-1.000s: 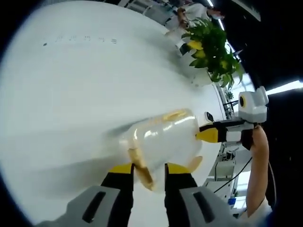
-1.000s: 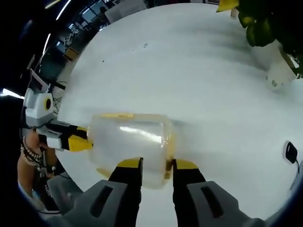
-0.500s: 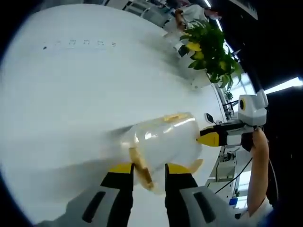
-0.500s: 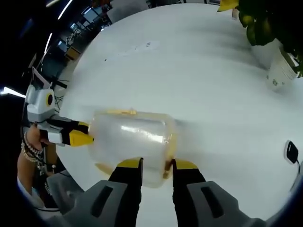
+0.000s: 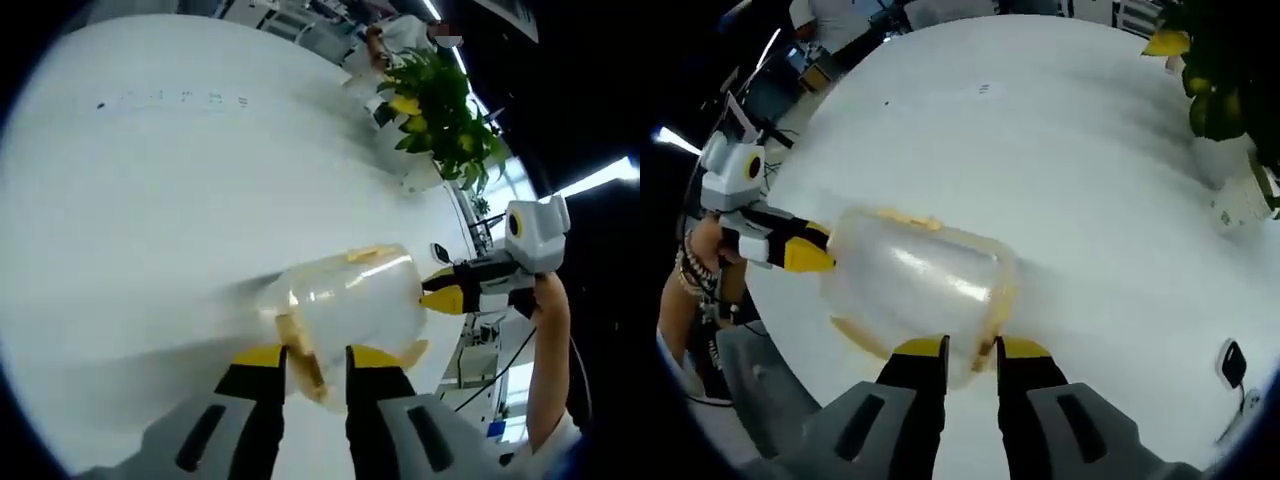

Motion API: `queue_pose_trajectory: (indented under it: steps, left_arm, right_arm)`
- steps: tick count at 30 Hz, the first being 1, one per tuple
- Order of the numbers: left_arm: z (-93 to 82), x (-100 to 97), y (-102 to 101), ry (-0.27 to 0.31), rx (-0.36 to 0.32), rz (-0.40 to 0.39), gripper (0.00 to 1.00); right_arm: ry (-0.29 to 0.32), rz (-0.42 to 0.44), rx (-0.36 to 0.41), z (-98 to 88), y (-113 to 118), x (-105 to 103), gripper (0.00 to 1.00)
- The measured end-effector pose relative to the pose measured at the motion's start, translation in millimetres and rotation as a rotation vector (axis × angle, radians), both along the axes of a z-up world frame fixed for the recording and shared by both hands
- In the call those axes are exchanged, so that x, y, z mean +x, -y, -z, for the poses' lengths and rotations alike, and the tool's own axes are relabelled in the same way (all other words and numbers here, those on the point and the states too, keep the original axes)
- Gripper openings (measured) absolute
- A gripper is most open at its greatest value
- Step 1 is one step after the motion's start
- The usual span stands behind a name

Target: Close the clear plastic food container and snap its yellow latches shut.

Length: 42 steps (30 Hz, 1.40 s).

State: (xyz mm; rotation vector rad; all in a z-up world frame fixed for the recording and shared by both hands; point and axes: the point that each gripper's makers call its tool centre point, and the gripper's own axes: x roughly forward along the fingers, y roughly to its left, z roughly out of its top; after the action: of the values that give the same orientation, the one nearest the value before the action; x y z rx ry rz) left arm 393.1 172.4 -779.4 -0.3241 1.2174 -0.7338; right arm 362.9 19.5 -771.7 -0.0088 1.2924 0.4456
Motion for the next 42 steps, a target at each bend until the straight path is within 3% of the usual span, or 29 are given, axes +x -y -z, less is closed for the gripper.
queue_pose_trajectory:
  steps: [5, 7, 14, 24, 29, 35, 42]
  left_arm:
    - [-10.0, 8.6, -5, 0.048, -0.002, -0.011, 0.16]
    - [-11.9, 9.0, -7, 0.060, 0.008, -0.007, 0.16]
    - [-24.4, 4.6, 1, 0.073, -0.036, 0.009, 0.11]
    - [-43.3, -4.1, 19, 0.158, -0.073, 0.061, 0.00]
    - [-50.8, -2.2, 23, 0.193, -0.095, 0.050, 0.00]
    - [-54.1, -6.8, 32, 0.214, -0.146, 0.027, 0.00]
    - [-44.7, -11.0, 42, 0.307, -0.110, 0.045, 0.00]
  right_arm:
    - [0.020, -0.034, -0.022, -3.7, 3, -2, 0.07]
    - [0.035, -0.033, 0.010, -9.2, -1, 0, 0.03]
    - [0.078, -0.048, 0.006, -20.0, -4, 9, 0.00]
    - [0.124, -0.079, -0.051, -25.6, -4, 17, 0.00]
    - [0.155, -0.087, -0.058, -30.2, -7, 24, 0.00]
    - [0.179, -0.120, -0.055, -33.1, -18, 27, 0.00]
    - [0.214, -0.155, -0.053, -33.1, -33, 34, 0.00]
